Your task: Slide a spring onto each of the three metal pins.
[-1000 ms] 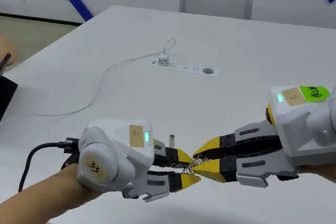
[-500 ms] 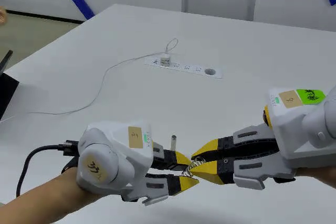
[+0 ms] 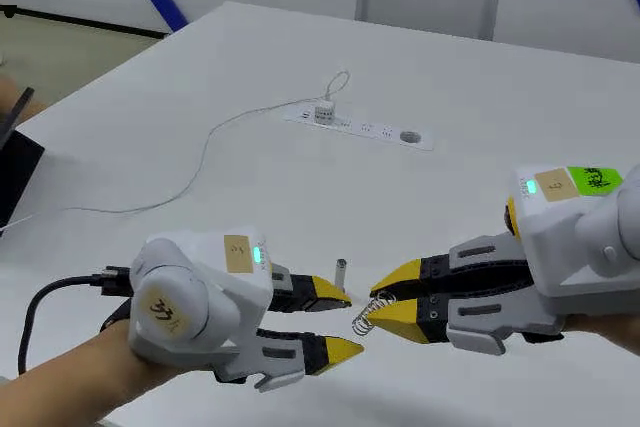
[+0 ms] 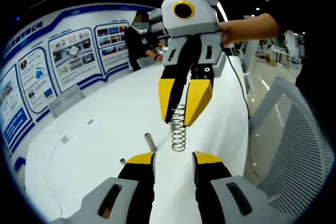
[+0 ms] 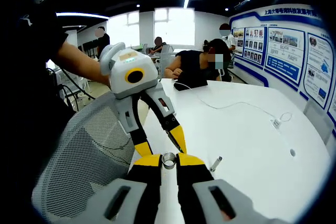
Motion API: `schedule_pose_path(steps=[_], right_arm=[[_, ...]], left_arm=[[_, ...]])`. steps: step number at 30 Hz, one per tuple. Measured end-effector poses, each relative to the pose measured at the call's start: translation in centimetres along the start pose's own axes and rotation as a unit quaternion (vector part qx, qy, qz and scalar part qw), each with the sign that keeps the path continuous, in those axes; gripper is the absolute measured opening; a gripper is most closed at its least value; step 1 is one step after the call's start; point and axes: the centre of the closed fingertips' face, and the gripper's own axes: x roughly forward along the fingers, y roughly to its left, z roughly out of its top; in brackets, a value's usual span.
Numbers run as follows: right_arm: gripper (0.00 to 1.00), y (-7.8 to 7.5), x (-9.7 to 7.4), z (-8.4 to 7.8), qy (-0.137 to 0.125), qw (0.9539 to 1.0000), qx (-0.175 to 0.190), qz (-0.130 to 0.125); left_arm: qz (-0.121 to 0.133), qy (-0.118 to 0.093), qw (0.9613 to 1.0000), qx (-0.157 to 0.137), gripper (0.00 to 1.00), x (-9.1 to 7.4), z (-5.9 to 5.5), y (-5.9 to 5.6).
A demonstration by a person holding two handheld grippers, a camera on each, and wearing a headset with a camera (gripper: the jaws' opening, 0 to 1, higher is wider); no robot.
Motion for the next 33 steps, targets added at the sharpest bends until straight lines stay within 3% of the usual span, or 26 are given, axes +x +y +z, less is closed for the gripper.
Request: schedule_pose_path(steps=[18,25,33], right_arm=[[0.11,-3.0,0.6,-0.5,0.017,0.999,0.014,-0.04],[0.11,-4.3,0.7,-0.8,0.023,0.9979,0.022,-0.056],[0.11,-5.7,0.7,-1.4,0.028,0.9965,0.035,-0.071]], left_arm=[[0.044,-0.004,0.9971,-0.062,0.43,-2.0,-2.6,1.9],[0.056,-0.017,0.994,-0.092,0.48,-2.6,-3.4,2.2],[0.081,-0.038,0.9881,-0.125,0.51,-3.4,-3.8,3.7]])
